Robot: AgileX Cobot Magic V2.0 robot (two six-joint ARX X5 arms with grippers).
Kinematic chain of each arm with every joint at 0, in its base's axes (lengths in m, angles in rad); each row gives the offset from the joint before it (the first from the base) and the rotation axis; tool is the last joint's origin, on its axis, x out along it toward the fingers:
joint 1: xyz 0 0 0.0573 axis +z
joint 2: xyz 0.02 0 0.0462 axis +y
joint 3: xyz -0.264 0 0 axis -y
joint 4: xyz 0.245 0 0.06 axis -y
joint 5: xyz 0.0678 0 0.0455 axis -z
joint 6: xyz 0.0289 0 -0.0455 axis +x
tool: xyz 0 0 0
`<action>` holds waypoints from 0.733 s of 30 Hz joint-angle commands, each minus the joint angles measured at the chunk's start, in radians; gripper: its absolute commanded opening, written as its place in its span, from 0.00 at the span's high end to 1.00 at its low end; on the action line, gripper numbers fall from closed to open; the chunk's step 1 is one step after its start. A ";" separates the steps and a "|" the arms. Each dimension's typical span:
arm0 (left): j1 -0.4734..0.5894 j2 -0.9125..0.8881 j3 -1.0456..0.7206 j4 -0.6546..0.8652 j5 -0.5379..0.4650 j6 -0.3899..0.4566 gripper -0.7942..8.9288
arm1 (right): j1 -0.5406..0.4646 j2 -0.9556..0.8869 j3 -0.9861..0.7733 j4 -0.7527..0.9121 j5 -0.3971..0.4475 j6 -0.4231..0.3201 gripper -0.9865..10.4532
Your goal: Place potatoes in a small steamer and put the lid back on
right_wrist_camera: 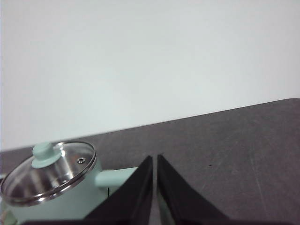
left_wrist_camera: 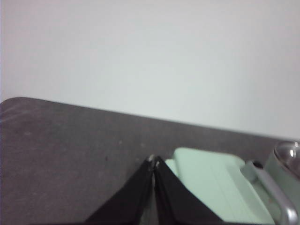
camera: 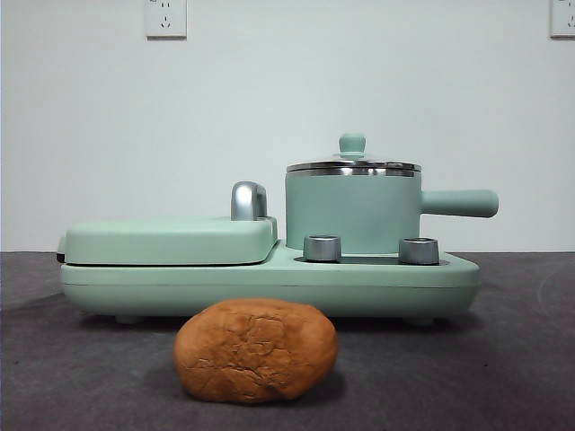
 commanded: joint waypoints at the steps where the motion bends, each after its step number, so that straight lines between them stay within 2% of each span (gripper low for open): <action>1: 0.001 0.085 0.110 -0.066 0.016 0.113 0.91 | 0.001 0.087 0.092 -0.041 -0.027 -0.106 0.90; 7: 0.000 0.261 0.295 -0.193 0.107 0.301 0.91 | 0.001 0.277 0.271 -0.145 -0.165 -0.306 0.90; 10: -0.006 0.337 0.357 -0.224 0.154 0.379 0.91 | 0.004 0.365 0.344 -0.202 -0.241 -0.434 0.90; 13: -0.031 0.404 0.401 -0.227 0.230 0.466 0.91 | 0.022 0.438 0.398 -0.253 -0.274 -0.552 0.90; 14: -0.043 0.427 0.412 -0.227 0.265 0.518 0.91 | 0.032 0.457 0.411 -0.266 -0.274 -0.581 0.90; 18: -0.112 0.499 0.446 -0.246 0.317 0.745 0.91 | 0.078 0.503 0.425 -0.275 -0.271 -0.661 0.90; 19: -0.130 0.512 0.451 -0.248 0.317 0.769 0.91 | 0.088 0.508 0.425 -0.275 -0.271 -0.673 0.90; 22: -0.181 0.541 0.458 -0.245 0.317 0.765 0.91 | 0.109 0.512 0.425 -0.272 -0.271 -0.684 0.90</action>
